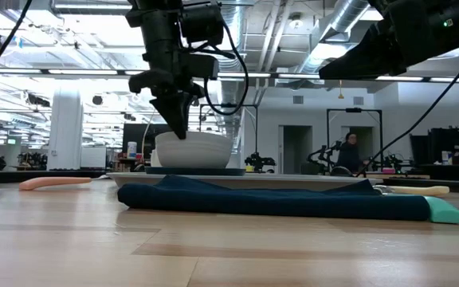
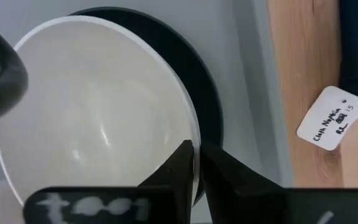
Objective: Set up tray
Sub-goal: Put the white bowl on the green plate on the gray tray, then put the blue napkin to the right of the green plate on the gray tray
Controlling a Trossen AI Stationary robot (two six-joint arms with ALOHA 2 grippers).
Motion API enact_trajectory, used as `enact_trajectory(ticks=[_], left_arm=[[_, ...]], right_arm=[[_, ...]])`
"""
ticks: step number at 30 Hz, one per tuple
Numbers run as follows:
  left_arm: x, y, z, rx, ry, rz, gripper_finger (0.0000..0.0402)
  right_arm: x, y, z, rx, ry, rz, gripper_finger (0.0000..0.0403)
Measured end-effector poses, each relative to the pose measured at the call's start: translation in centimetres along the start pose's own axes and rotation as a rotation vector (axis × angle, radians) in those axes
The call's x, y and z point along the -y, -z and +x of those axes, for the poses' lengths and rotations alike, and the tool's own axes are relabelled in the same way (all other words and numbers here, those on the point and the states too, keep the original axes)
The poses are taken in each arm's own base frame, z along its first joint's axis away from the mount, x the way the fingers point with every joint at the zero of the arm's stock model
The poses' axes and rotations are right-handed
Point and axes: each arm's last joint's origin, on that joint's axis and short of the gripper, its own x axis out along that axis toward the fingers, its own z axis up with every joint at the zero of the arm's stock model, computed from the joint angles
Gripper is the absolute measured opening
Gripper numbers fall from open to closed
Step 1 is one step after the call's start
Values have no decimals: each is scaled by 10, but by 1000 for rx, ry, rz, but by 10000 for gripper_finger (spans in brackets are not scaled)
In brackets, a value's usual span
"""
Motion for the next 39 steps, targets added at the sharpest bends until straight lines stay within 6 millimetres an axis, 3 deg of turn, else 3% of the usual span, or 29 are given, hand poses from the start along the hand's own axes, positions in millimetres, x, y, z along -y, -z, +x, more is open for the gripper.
enact_trajectory(ticks=[24, 39], left_arm=[[1, 0, 0, 11, 30, -12, 19], [0, 0, 0, 6, 18, -62, 96]], right_arm=[[0, 0, 0, 0, 0, 0, 102], [0, 0, 0, 0, 0, 0, 102]])
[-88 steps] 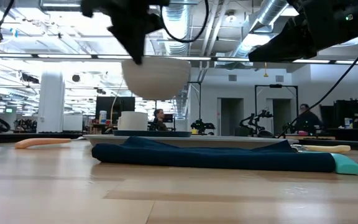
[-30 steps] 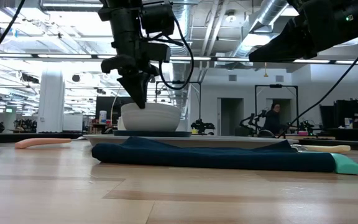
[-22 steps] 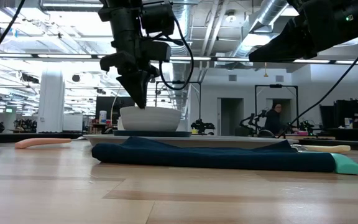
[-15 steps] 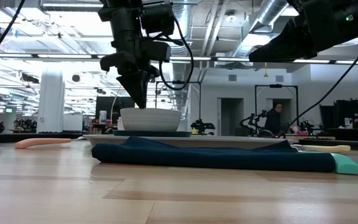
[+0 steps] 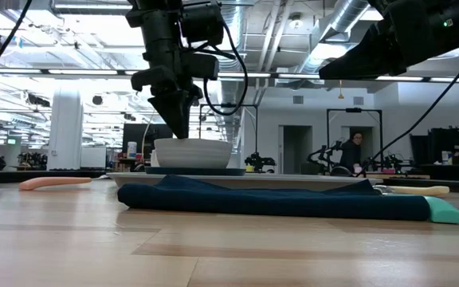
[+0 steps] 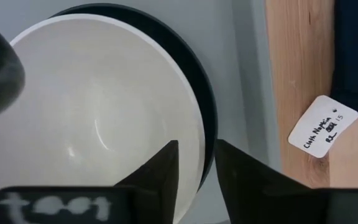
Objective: Set up tray
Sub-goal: Put the blue napkin to the right of the green plate on the gray tray
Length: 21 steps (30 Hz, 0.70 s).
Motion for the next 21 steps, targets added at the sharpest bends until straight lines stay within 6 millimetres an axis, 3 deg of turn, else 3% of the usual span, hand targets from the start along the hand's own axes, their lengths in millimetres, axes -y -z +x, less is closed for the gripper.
enact_trajectory(ticks=[7, 13, 17, 21], left_arm=[[1, 2, -4, -40, 15, -41, 100], [0, -7, -29, -51, 129, -111, 100], [5, -16, -53, -12, 328, -143, 100], [25, -23, -76, 120, 692, -88, 100]], right_arm=[[0, 0, 0, 0, 0, 0, 102], [0, 0, 0, 0, 0, 0, 102], [0, 0, 0, 1, 0, 5, 102], [0, 0, 0, 0, 0, 43, 102]])
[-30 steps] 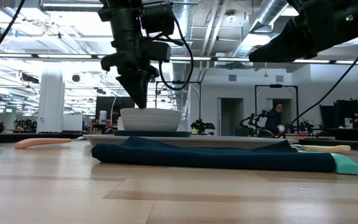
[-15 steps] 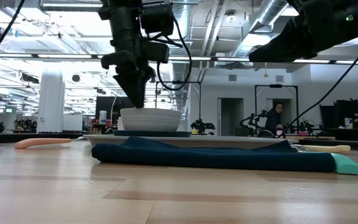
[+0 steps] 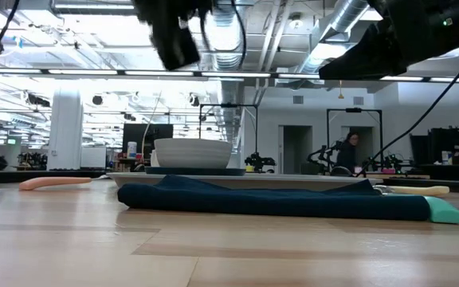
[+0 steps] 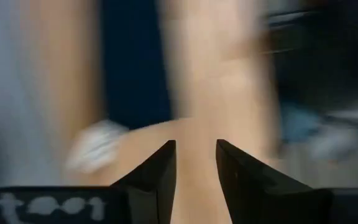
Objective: Set up tray
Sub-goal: Put the blue napkin to the right of the green plate on the gray tray
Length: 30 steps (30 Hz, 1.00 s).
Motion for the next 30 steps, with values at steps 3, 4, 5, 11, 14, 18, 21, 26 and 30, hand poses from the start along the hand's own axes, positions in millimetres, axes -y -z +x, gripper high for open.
enact_trajectory(ticks=[3, 4, 5, 11, 14, 18, 21, 26, 30], left_arm=[[24, -1, -2, 85, 209, 140, 100], [32, 0, -1, 114, 237, 188, 100], [38, 0, 0, 152, 240, 240, 100], [54, 29, 22, 321, -24, 266, 100], [54, 51, 37, 459, -195, 197, 100], [60, 82, 55, 675, -331, 182, 100], [64, 105, 65, 776, -383, 208, 100], [60, 135, 73, 813, -470, 166, 100], [58, 148, 72, 831, -539, 161, 100]], right_arm=[[-2, 2, 2, -4, 0, 28, 102], [-3, 3, 3, -6, 0, 35, 102], [-4, 4, 4, -9, 0, 41, 102], [-16, 10, 16, 27, -3, 88, 102], [-20, 8, 21, 89, -3, 94, 102], [-26, 3, 25, 180, -65, 148, 102], [-34, 4, 30, 181, -222, 142, 102], [-62, 6, 53, 17, -330, 154, 102], [-85, -5, 75, -152, -318, 111, 102]])
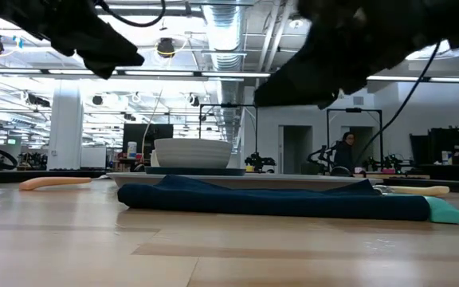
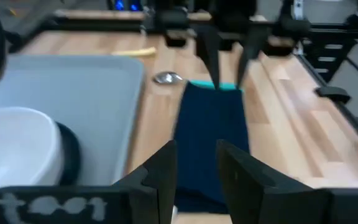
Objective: Set up tray
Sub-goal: Put the blue napkin to the right of the green plate on the gray tray
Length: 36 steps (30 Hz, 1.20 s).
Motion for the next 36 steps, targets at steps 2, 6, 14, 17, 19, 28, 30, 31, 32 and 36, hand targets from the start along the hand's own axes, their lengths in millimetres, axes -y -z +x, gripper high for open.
enact_trajectory(ticks=[2, 6, 14, 17, 19, 28, 30, 31, 32, 36], left_arm=[[-2, 2, -3, -5, -23, 29, 100], [-2, 5, -4, -44, 8, 48, 100], [15, 14, -7, -108, 128, 26, 100], [26, 14, -13, -67, 95, 50, 100], [35, 15, -18, -47, 104, 66, 100], [55, 22, -41, 69, -149, 78, 100], [53, 27, -43, 70, -226, 56, 100], [52, 29, -44, 60, -240, 45, 100], [52, 31, -44, 48, -240, 33, 100], [52, 37, -44, -3, -201, -6, 100]], right_arm=[[-7, -9, 9, -94, 22, -19, 102], [-14, -38, 17, -298, 45, -16, 102], [-27, -82, 23, -569, -59, 41, 102], [-36, -78, 33, -623, -102, 78, 102], [-43, -74, 39, -649, -127, 88, 102], [-54, -70, 38, -677, -130, 95, 102], [-51, -68, 37, -699, -115, 91, 102], [-50, -67, 37, -710, -103, 88, 102], [-48, -65, 37, -720, -89, 82, 102], [-42, -56, 39, -731, -36, 74, 102]])
